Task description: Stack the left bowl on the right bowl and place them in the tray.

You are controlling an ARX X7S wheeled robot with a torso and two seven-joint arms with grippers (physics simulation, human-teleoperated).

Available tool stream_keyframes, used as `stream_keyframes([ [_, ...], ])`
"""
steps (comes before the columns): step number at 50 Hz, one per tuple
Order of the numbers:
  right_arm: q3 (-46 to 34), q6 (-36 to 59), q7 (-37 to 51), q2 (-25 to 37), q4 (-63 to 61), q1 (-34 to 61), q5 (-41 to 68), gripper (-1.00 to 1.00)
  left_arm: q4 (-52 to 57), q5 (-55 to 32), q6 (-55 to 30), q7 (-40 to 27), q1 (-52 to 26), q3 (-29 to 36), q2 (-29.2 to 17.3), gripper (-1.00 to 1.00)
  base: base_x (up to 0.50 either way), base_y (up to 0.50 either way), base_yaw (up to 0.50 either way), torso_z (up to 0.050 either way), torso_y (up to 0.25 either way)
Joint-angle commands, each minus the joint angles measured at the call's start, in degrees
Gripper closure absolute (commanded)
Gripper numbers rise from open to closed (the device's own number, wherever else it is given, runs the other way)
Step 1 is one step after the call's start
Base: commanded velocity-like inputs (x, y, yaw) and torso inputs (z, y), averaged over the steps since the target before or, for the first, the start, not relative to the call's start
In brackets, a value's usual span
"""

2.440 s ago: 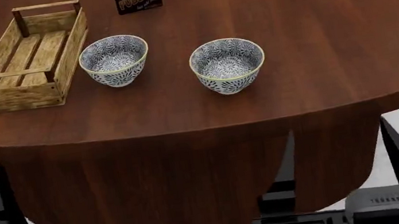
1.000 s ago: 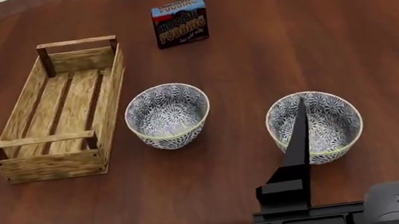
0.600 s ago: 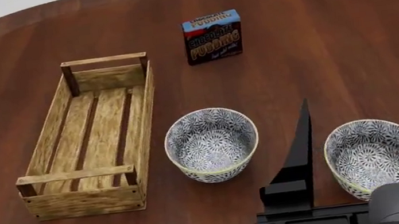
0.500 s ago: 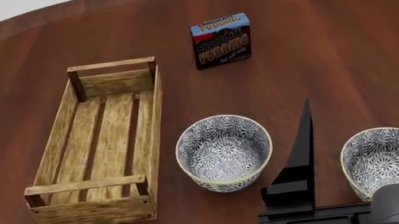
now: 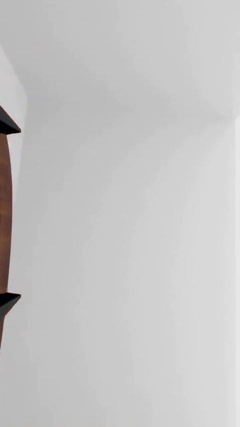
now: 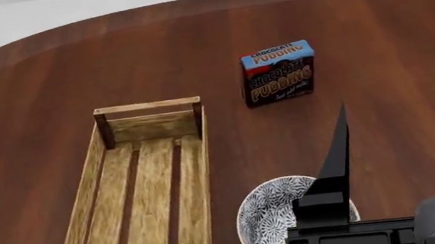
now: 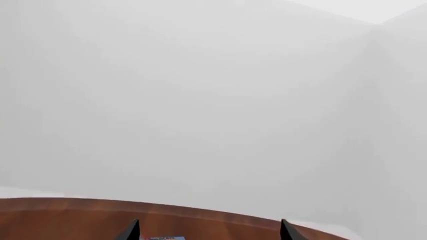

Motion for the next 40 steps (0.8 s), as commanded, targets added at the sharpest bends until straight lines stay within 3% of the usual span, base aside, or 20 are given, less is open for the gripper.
stream_keyframes([
  [1,-0.08,0.35,0.02,-0.38,0.33,0.86,0.47,-1.0,-0.1,0.13,1.19,-1.05,-2.43,3.12,-1.19,-1.0,0.46,0.12,0.0,0.0,0.0],
  [23,-0.55,0.49,0.35,0.41,-0.14,0.81,0.69,-1.0,0.15,-0.94,0.63,-2.02,-5.95,5.67,-1.92,-1.0,0.5,0.08,0.0,0.0,0.001],
  [28,-0.55,-0.06,0.43,0.5,-0.33,0.49,0.11,-1.0,0.19,-1.51,0.16,-3.31,-9.13,9.29,-2.65,-1.0,-0.01,0.0,0.0,0.0,-0.024],
  [40,-0.73,-0.28,0.52,0.97,-0.81,0.62,0.14,-1.0,0.16,-0.95,2.59,-5.53,-15.22,16.71,-4.28,-1.0,0.0,0.0,0.0,0.0,-0.227],
])
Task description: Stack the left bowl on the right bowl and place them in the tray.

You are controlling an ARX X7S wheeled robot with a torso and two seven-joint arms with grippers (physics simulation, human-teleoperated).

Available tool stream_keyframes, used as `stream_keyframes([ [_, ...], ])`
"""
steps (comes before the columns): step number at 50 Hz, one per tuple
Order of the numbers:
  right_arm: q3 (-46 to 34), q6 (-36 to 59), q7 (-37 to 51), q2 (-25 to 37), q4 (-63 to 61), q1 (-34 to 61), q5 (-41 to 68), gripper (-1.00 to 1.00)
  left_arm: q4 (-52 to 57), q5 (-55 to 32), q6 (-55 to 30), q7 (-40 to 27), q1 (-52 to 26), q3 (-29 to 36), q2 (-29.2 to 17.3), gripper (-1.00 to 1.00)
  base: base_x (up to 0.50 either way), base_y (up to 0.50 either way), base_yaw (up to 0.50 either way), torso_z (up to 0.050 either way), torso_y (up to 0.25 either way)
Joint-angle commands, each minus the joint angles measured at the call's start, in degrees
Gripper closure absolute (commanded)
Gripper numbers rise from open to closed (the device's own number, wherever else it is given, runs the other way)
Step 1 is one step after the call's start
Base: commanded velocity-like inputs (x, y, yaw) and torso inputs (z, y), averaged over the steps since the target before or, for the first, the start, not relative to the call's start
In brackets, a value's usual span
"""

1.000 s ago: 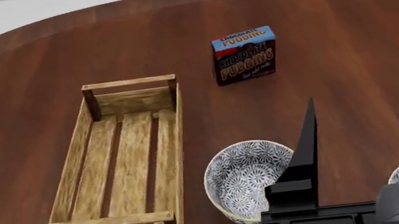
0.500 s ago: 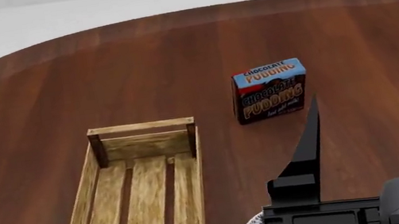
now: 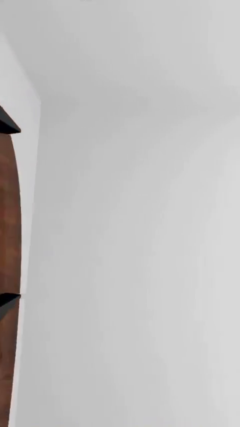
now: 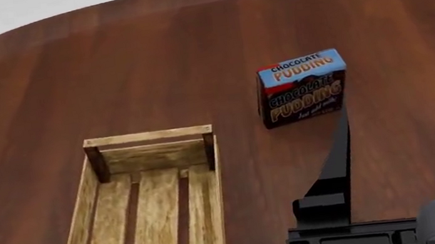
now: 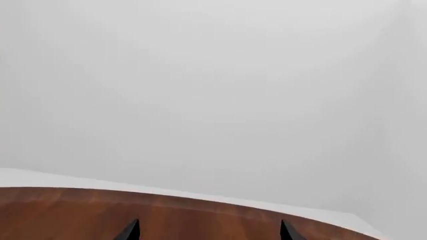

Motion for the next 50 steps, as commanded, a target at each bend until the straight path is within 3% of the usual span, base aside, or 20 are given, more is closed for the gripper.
stream_keyframes([
  [1,-0.23,-0.29,0.09,0.29,-0.26,-0.04,-0.14,-1.0,0.04,0.03,1.3,-1.86,-5.11,5.92,-1.27,-1.0,0.0,0.0,0.0,0.0,-0.234],
  [18,-0.74,-0.29,-0.35,-0.01,0.09,0.44,-0.19,-1.0,-0.13,1.04,4.12,-3.12,-8.45,10.56,-2.75,-1.0,0.0,0.0,0.0,0.0,-0.233],
  [24,-0.79,-0.08,-0.25,0.04,-0.05,0.89,0.3,-1.0,0.16,2.06,6.44,-4.29,-11.35,14.7,-4.47,-1.0,0.0,0.0,0.0,0.0,-0.023],
  [31,-0.63,2.34,-0.44,0.13,-0.09,4.2,4.43,-1.0,0.19,0.9,9.75,-5.49,-22.5,25.71,-7.57,-1.0,0.0,0.0,0.0,0.0,0.0],
  [41,1.29,12.68,-3.35,3.35,2.31,21.11,26.23,-1.0,0.2,-5.3,15.78,-0.18,-54.99,52.91,-18.39,-1.0,0.0,0.0,0.0,0.0,0.0],
  [50,-1.92,27.19,-0.42,-1.78,11.35,41.16,46.47,-1.0,0.2,-10.32,13.48,0.9,-60.51,51.71,-20.7,-1.0,0.0,0.0,0.0,0.0,0.0],
])
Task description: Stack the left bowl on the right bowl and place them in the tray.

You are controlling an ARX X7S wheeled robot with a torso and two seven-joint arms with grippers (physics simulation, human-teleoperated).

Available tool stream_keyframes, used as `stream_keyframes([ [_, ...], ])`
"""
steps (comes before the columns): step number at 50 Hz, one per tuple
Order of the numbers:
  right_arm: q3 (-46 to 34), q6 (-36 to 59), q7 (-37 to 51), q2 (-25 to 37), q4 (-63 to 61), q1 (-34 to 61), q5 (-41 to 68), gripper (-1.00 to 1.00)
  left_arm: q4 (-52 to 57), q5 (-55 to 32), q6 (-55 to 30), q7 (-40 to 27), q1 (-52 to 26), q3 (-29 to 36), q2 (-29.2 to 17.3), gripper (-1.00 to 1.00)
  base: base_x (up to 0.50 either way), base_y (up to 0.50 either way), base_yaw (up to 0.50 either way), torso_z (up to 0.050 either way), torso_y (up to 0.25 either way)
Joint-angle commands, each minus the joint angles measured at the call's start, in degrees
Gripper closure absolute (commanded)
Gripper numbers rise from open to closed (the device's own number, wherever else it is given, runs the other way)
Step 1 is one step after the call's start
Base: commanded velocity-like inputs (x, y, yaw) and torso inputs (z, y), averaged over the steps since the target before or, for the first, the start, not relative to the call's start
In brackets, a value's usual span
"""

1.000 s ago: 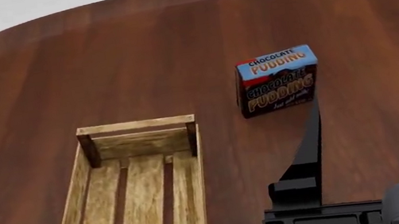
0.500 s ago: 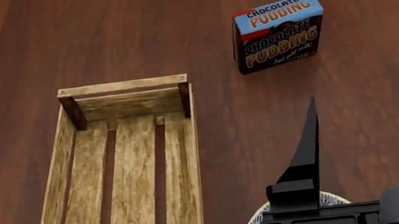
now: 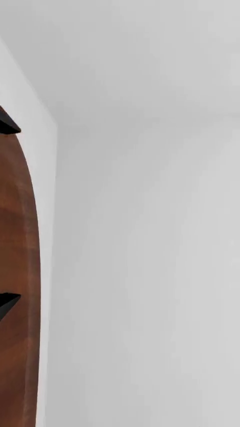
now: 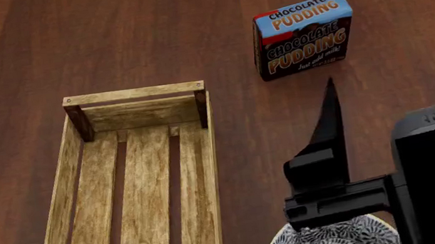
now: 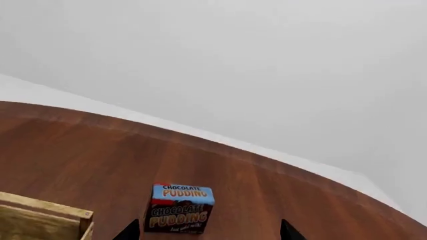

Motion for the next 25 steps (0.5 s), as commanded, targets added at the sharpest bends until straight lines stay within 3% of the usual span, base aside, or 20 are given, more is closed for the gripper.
stream_keyframes([
  [1,-2.38,14.15,0.81,-2.91,8.9,20.25,22.72,-1.0,0.02,-5.42,0.26,1.94,-13.66,7.28,-4.66,-1.0,0.0,0.0,0.0,0.0,0.0],
  [9,-5.33,19.72,4.03,-3.87,19.39,31.51,38.81,-1.0,0.02,-6.61,-0.37,1.8,-14.73,6.1,-4.66,-1.0,0.0,0.0,0.0,0.0,0.0],
  [18,-9.85,25.72,3.75,-4.1,25.22,39.41,55.42,-1.0,0.02,-7.64,-1.07,1.92,-15.67,4.97,-4.67,-1.0,0.0,0.0,0.0,0.0,0.0],
  [25,-13.04,29.2,3.3,-4.47,27.28,42.12,62.53,-1.0,0.02,-5.87,0.52,1.51,-14.53,5.96,-4.67,-1.0,0.0,0.0,0.0,0.0,0.0],
])
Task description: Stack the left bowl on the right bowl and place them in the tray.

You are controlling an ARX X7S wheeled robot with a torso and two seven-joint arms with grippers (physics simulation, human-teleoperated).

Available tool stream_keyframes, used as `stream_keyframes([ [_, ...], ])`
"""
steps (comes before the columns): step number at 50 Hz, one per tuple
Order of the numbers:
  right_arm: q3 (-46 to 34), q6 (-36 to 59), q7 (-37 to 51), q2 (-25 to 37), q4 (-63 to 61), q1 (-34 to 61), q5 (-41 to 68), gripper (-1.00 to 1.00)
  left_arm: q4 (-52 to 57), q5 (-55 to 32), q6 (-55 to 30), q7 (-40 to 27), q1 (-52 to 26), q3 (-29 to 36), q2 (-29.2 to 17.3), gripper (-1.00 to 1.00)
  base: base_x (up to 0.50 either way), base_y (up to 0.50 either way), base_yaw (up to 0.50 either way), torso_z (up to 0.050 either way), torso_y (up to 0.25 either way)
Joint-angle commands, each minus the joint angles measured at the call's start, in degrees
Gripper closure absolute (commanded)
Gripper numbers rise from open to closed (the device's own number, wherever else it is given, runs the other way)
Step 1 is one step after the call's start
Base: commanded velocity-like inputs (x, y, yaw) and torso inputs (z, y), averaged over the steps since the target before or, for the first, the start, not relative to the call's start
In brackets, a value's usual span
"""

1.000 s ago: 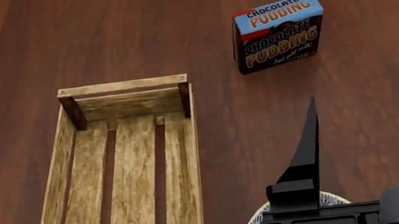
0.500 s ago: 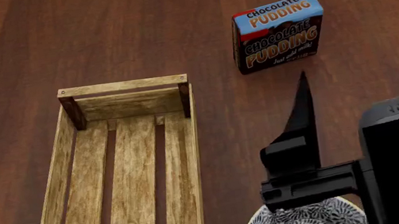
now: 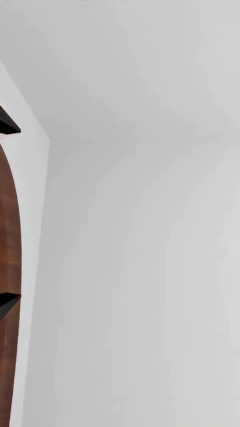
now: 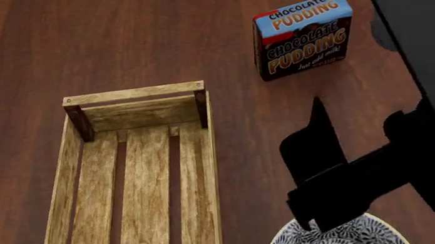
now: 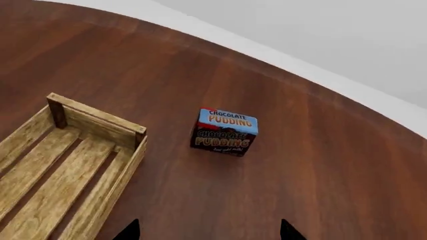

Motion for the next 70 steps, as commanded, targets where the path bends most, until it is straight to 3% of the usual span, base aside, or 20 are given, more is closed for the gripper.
stream_keyframes([
  [1,-5.25,7.46,-0.08,-0.55,5.65,8.05,16.25,-1.0,0.0,-0.32,0.39,0.05,-1.12,0.3,-0.38,-1.0,0.0,0.0,0.0,0.0,0.0],
  [21,-12.55,15.88,-4.3,-5.28,7.52,6.74,21.77,-1.0,0.0,-6.99,-4.47,1.49,-5.12,-4.28,-0.38,-1.0,0.0,0.0,0.0,0.0,0.0],
  [33,-13.94,19.03,-7.13,-8.69,9.52,3.43,18.77,-1.0,0.0,-4.56,-2.5,1.48,-3.32,-2.82,-0.38,-1.0,0.0,0.0,0.0,0.0,0.0],
  [53,-16.39,29.47,-15.44,-19.33,21.39,-1.0,7.65,-1.0,0.0,1.58,2.03,-0.31,0.85,0.92,-0.38,-1.0,0.0,0.0,0.0,0.0,0.0],
  [70,-22.02,29.28,-35.73,-23.58,21.73,-2.27,-12.6,-1.0,0.0,2.49,2.64,-0.34,1.69,1.44,-0.38,-1.0,0.0,0.0,0.0,0.0,0.0],
])
